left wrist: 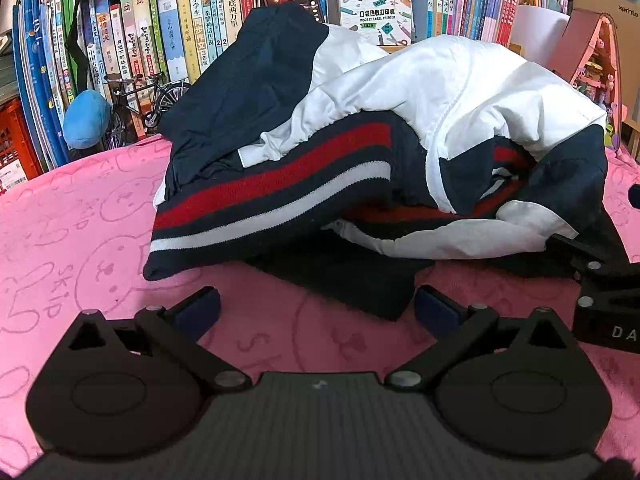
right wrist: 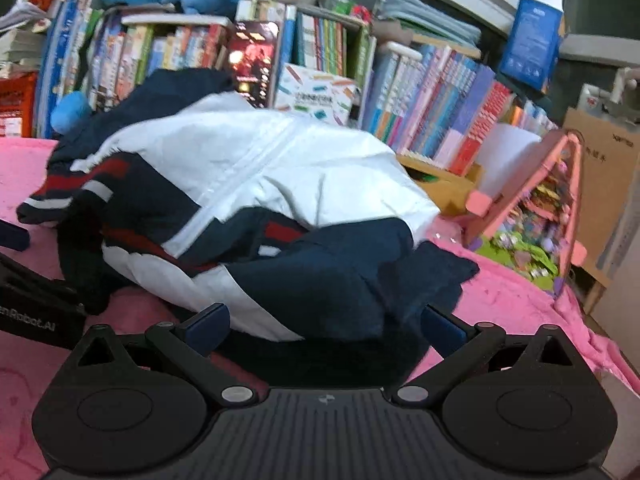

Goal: Fold clothes
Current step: 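Approach the crumpled navy-and-white jacket with both grippers open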

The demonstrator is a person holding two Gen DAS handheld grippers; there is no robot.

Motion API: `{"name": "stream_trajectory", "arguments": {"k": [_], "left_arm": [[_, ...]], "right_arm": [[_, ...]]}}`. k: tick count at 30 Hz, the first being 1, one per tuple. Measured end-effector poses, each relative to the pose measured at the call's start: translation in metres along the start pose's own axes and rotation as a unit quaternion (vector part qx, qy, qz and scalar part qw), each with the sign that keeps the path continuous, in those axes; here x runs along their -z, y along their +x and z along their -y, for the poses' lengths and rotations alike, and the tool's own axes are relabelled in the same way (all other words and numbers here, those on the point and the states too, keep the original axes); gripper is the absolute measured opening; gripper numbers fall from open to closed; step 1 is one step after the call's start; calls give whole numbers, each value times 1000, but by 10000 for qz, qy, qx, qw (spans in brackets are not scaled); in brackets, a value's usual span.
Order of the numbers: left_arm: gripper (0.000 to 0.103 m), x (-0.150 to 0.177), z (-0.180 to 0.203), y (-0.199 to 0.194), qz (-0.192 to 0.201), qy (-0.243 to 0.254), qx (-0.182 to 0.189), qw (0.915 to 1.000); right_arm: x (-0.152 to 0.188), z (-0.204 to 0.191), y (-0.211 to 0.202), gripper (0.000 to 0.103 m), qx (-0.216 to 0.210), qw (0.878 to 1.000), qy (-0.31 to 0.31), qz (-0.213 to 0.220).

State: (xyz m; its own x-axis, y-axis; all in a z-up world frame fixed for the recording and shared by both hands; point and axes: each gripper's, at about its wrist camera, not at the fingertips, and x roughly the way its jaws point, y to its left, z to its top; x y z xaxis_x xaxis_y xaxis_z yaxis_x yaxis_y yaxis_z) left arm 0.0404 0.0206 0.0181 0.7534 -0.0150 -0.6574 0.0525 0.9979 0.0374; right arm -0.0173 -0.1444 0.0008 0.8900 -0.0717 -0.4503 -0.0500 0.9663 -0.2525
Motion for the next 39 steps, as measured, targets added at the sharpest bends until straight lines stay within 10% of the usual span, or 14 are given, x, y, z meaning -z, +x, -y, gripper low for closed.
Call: {"name": "stream_trajectory", "arguments": {"k": [7,23,31,39], "left_arm": [[103,-1,-3,-2,-22,-18,-3,10000],[103,-1,-45,-44,452,367,-497,9971],[103,-3,-31,-17,323,1177,117,9925],[103,-31,-39,-14,809,589,-417,9941]], "right_arm": [[7,17,-25,103,-239,9973,475,516],[7,27,-13,103,-299,9960,835,89],[6,18,-14,103,-266,9974,668,31],[5,14,-14,103,-303,9978,584,20]]}}
